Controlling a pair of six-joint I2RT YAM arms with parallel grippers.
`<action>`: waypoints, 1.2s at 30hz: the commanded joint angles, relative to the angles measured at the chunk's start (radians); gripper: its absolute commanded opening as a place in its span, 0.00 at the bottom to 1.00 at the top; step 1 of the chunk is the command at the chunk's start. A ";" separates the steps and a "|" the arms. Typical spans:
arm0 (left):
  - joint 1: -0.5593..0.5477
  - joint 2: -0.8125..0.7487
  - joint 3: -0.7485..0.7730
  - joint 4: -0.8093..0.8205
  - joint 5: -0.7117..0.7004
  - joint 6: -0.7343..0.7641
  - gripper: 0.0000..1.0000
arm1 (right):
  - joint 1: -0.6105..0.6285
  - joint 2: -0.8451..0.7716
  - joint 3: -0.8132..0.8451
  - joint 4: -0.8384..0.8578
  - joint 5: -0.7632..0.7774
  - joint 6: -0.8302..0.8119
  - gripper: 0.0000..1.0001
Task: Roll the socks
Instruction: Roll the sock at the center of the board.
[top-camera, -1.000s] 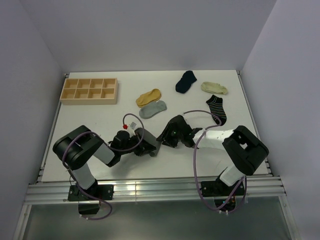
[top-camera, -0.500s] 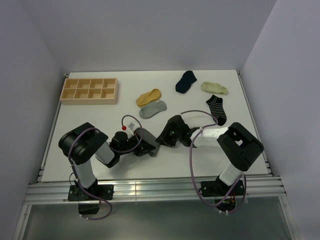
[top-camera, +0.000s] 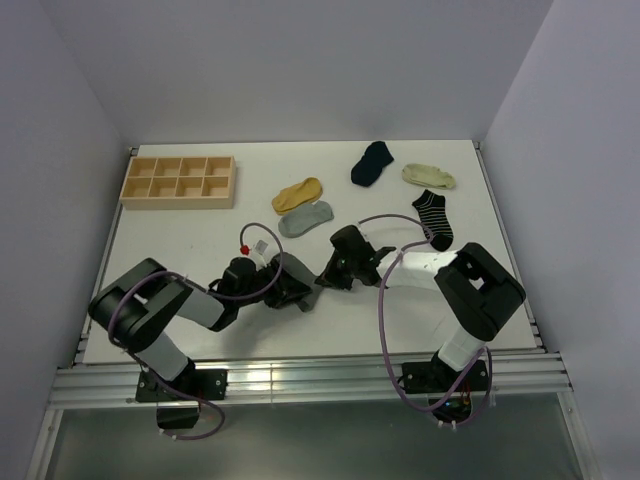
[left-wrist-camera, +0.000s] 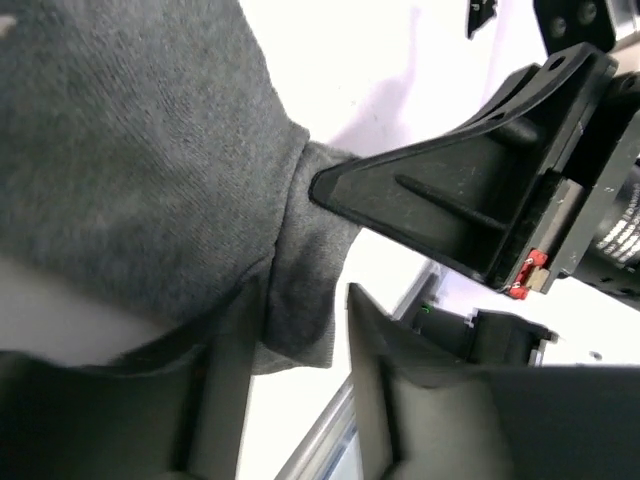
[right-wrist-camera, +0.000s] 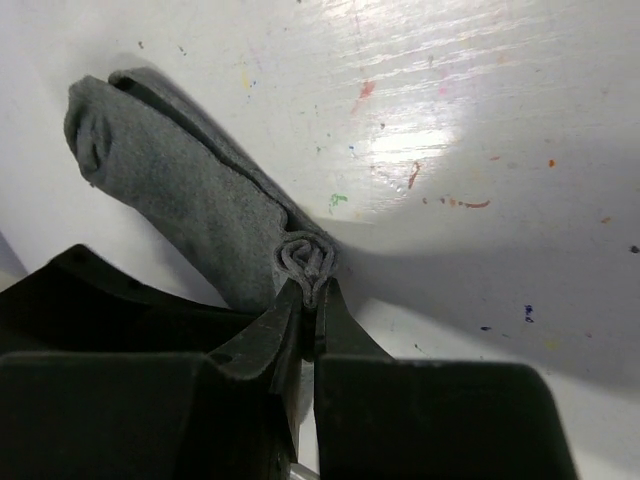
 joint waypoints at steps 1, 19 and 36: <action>-0.023 -0.137 0.067 -0.252 -0.128 0.143 0.47 | 0.007 -0.018 0.064 -0.124 0.073 -0.040 0.00; -0.497 -0.186 0.420 -0.827 -0.896 0.565 0.58 | 0.009 0.019 0.159 -0.293 0.074 -0.058 0.00; -0.626 0.038 0.566 -0.951 -1.093 0.641 0.46 | 0.009 0.033 0.162 -0.297 0.062 -0.060 0.00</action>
